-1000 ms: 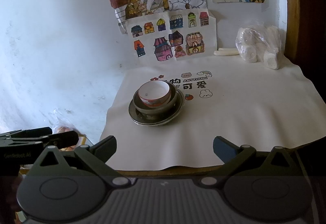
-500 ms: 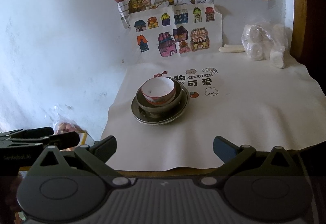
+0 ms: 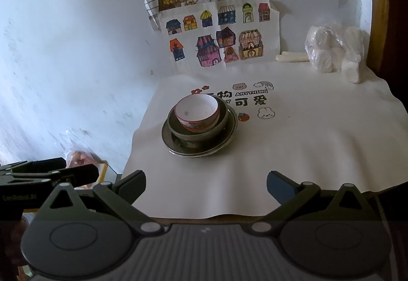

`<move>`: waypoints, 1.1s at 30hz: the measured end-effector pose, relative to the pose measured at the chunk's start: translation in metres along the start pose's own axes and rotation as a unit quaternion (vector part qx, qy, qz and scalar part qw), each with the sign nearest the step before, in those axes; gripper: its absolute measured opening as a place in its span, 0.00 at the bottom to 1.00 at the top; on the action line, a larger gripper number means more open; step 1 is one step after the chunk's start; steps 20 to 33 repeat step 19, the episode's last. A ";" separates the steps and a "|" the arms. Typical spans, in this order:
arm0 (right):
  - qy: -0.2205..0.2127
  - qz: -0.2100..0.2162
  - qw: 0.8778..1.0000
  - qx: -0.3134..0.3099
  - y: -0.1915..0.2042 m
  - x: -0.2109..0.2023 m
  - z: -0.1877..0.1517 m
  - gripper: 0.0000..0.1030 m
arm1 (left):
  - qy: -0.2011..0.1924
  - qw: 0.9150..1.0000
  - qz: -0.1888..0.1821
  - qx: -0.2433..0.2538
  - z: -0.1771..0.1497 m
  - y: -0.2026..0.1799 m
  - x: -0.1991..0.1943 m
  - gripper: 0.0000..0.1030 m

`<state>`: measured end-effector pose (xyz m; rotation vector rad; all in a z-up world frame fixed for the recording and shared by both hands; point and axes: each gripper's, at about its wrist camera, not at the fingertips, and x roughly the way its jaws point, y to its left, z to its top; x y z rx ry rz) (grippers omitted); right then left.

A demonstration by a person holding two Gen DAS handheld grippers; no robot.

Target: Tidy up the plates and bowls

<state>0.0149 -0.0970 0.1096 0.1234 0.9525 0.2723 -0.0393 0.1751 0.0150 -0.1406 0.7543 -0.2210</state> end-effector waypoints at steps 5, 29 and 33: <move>0.008 0.000 1.000 0.001 -0.003 0.009 0.004 1.00 | 0.003 1.000 -0.001 -0.003 0.004 0.001 0.010 0.97; 0.028 0.004 1.000 0.003 -0.015 0.034 0.017 1.00 | 0.020 1.000 0.003 -0.011 0.015 0.001 0.039 0.97; 0.028 0.004 1.000 0.003 -0.015 0.034 0.017 1.00 | 0.020 1.000 0.003 -0.011 0.015 0.001 0.039 0.97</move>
